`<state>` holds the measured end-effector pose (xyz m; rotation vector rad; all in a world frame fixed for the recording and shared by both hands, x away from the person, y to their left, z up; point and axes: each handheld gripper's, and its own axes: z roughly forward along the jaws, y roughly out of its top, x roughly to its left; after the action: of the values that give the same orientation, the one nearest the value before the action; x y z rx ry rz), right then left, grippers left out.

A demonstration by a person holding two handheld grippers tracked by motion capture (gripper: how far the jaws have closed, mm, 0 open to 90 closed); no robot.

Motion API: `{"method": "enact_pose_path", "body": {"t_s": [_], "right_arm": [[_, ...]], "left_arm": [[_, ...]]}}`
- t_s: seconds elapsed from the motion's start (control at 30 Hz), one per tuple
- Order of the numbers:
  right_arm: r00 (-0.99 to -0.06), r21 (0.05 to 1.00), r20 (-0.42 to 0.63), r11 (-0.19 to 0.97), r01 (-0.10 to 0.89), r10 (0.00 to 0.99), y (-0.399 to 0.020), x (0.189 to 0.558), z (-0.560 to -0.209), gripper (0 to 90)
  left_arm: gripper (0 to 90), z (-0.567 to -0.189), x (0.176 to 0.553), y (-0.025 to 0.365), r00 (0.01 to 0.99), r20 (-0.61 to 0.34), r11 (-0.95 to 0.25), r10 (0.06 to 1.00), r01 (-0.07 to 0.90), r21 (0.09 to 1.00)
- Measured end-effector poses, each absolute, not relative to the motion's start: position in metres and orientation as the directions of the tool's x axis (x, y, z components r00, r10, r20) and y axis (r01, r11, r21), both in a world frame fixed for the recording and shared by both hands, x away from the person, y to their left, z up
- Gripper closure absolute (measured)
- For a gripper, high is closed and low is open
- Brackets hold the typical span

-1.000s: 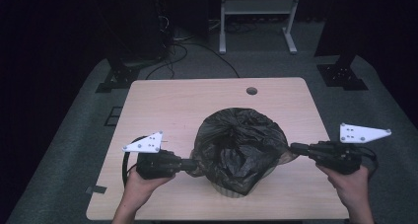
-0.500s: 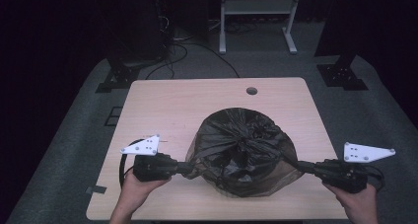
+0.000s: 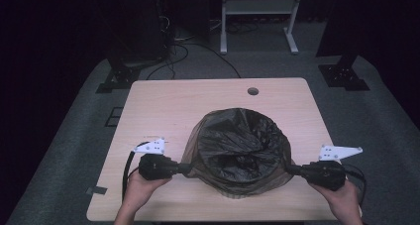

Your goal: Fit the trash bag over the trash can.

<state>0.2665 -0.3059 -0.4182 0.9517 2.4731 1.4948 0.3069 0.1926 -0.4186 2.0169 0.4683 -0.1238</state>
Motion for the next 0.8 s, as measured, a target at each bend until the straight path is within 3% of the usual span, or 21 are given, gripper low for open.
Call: {"method": "enact_pose_path", "body": {"t_s": [0.17, 0.2, 0.3, 0.43, 0.57, 0.8], "right_arm": [[-0.794, 0.812, 0.23, 0.338, 0.475, 0.563, -0.305, 0.27, -0.425, 90.0], [-0.794, 0.815, 0.226, 0.337, 0.472, 0.564, -0.305, 0.27, -0.424, 88.3], [-0.789, 0.839, 0.229, 0.296, 0.457, 0.57, -0.311, 0.268, -0.418, 69.8], [-0.793, 0.883, 0.223, 0.227, 0.411, 0.568, -0.324, 0.264, -0.401, 62.9], [-0.801, 0.92, 0.212, 0.161, 0.356, 0.56, -0.332, 0.261, -0.379, 59.5], [-0.819, 0.945, 0.158, 0.155, 0.287, 0.552, -0.32, 0.277, -0.34, 54.2]], "left_arm": [[85.2, -0.424, 0.308, 0.192, 0.916, -0.278, -0.426, 0.29, 0.384, 0.82], [76.7, -0.423, 0.308, 0.192, 0.915, -0.275, -0.418, 0.297, 0.383, 0.824], [58.3, -0.414, 0.307, 0.196, 0.919, -0.273, -0.369, 0.283, 0.367, 0.854], [40.9, -0.396, 0.303, 0.205, 0.933, -0.243, -0.315, 0.265, 0.322, 0.893], [33.4, -0.379, 0.3, 0.211, 0.95, -0.206, -0.251, 0.234, 0.264, 0.931], [21.4, -0.349, 0.301, 0.212, 0.966, -0.134, -0.2, 0.222, 0.18, 0.963]]}}
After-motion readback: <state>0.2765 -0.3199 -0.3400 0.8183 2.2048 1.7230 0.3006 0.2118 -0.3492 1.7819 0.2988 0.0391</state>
